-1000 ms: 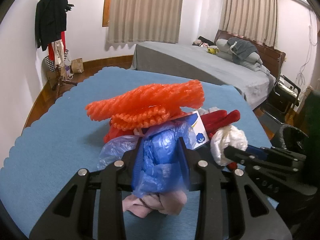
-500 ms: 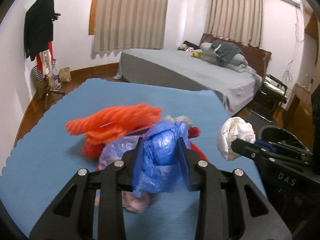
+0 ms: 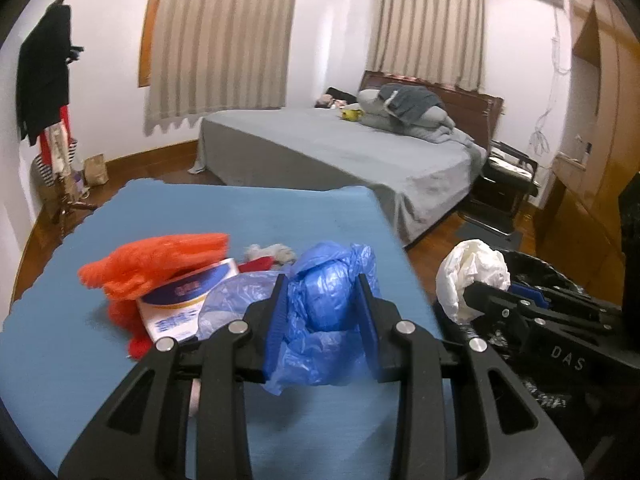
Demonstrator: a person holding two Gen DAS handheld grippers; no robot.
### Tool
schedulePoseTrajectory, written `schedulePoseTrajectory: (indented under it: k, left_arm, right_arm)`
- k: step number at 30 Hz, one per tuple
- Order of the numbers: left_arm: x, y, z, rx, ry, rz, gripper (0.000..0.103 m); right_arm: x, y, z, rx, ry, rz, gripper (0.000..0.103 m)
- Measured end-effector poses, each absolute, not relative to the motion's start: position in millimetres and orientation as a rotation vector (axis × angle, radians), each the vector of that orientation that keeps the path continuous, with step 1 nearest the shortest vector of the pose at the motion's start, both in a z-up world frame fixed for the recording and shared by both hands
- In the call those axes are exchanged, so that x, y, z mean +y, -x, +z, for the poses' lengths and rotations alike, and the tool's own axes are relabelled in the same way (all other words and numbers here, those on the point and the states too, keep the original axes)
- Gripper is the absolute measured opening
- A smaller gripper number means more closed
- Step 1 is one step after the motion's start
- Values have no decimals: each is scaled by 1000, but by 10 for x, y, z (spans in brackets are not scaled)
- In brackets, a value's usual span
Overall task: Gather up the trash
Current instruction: 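Carry the blue bag and white tissue over the bin and release both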
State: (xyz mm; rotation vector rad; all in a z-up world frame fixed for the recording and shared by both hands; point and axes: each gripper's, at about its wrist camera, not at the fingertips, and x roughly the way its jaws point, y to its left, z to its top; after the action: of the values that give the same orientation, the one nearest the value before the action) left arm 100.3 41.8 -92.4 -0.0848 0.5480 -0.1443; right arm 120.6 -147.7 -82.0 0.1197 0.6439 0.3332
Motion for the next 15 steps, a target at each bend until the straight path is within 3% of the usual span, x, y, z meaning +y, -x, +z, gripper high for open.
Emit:
schedulePoseTrajectory:
  k: [15]
  left_arm:
    - [-406,-1094,-844,550,60,-326,32]
  right_arm:
    - [-2429,-1024,-897,645,-164,116,26]
